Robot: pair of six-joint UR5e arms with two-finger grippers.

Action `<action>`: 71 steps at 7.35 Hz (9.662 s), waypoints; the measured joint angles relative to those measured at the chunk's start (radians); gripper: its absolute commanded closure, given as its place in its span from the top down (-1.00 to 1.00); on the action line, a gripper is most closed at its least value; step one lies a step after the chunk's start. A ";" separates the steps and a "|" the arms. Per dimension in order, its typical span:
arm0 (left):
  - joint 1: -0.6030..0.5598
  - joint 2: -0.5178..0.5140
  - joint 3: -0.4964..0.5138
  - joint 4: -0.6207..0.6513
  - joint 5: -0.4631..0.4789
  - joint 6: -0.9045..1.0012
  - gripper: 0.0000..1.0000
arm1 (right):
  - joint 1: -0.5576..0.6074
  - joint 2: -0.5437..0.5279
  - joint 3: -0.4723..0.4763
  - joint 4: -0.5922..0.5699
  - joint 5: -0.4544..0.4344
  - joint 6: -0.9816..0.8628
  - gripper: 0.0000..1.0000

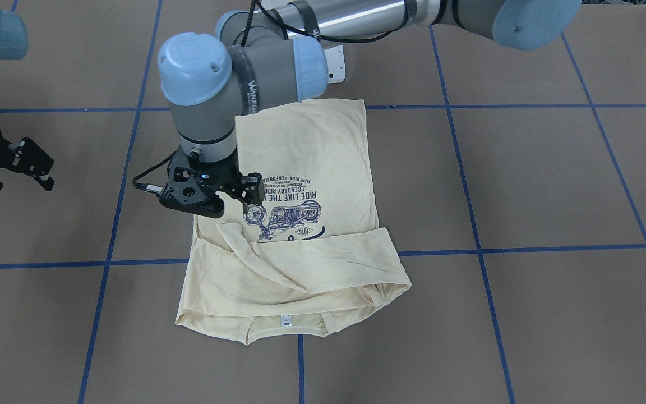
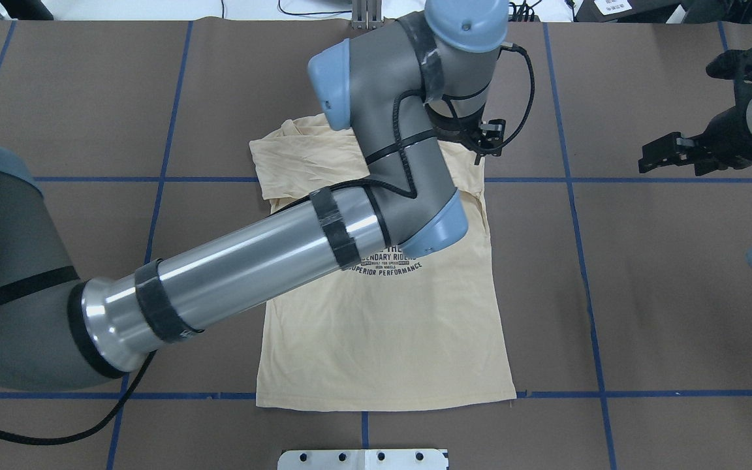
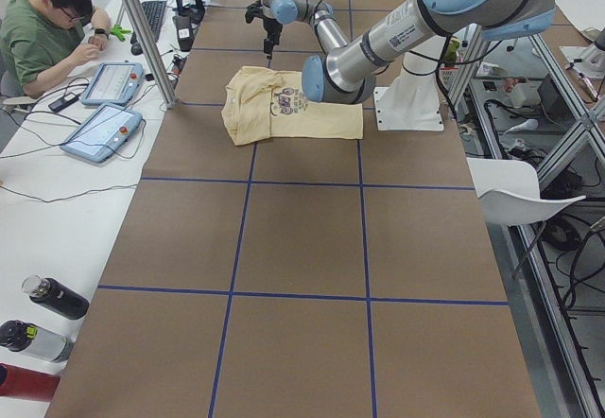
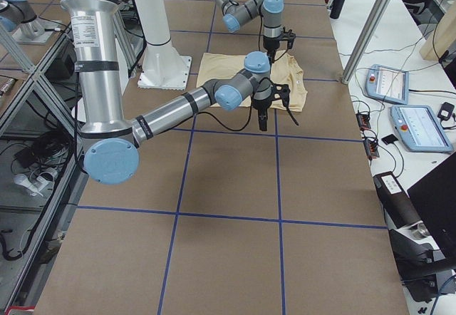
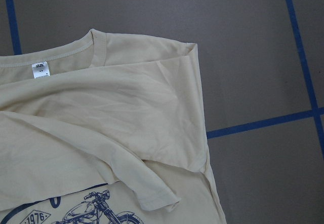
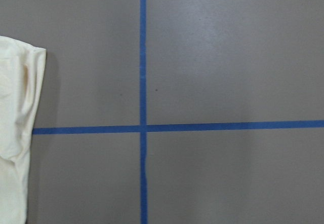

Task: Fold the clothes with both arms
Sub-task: 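Carry the sleeve across the shirt body with the left gripper, then release the sleeve and move both grippers to the hem corners nearest the robot, then grasp both hem corners with the left and right grippers, then lift the hem with both grippers and fold it toward the collar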

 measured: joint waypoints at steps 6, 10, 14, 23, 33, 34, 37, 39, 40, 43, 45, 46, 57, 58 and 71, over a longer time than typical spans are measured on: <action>0.007 0.721 -0.784 0.032 -0.002 0.155 1.00 | -0.453 0.011 0.202 -0.008 -0.329 0.519 1.00; 0.165 0.987 -0.926 -0.135 0.071 -0.115 0.99 | -0.761 -0.008 0.241 -0.025 -0.610 0.701 1.00; 0.388 1.033 -0.903 -0.238 0.188 -0.469 0.34 | -0.786 -0.008 0.241 -0.028 -0.632 0.713 1.00; 0.429 0.973 -0.837 -0.233 0.200 -0.534 -0.23 | -0.786 -0.008 0.241 -0.028 -0.635 0.713 1.00; 0.422 0.977 -0.829 -0.226 0.199 -0.534 -1.00 | -0.808 -0.010 0.229 -0.030 -0.654 0.718 0.99; 0.422 0.976 -0.832 -0.226 0.199 -0.534 -1.00 | -0.836 -0.010 0.214 -0.030 -0.683 0.731 0.98; 0.422 0.974 -0.840 -0.226 0.196 -0.534 -1.00 | -0.922 -0.022 0.160 -0.028 -0.779 0.781 0.44; 0.423 0.973 -0.861 -0.226 0.190 -0.535 -1.00 | -0.931 -0.025 0.154 -0.028 -0.794 0.786 0.13; 0.423 0.973 -0.867 -0.227 0.189 -0.535 -1.00 | -0.931 -0.025 0.154 -0.028 -0.795 0.787 0.12; 0.424 0.973 -0.871 -0.227 0.186 -0.535 -1.00 | -0.948 -0.039 0.152 -0.030 -0.797 0.787 0.09; 0.424 0.973 -0.872 -0.227 0.185 -0.535 -1.00 | -0.963 -0.047 0.152 -0.031 -0.803 0.788 -0.04; 0.424 0.973 -0.872 -0.227 0.185 -0.535 -1.00 | -0.969 -0.049 0.152 -0.032 -0.804 0.790 -0.10; 0.424 0.974 -0.885 -0.227 0.185 -0.535 -1.00 | -1.006 -0.041 0.170 -0.061 -0.832 0.847 -1.00; 0.423 0.974 -0.892 -0.227 0.185 -0.535 -1.00 | -1.001 -0.043 0.195 -0.063 -0.830 0.847 -1.00; 0.176 0.809 -1.029 0.095 0.114 -0.428 -1.00 | -0.580 0.252 0.357 -0.511 -0.458 0.729 -1.00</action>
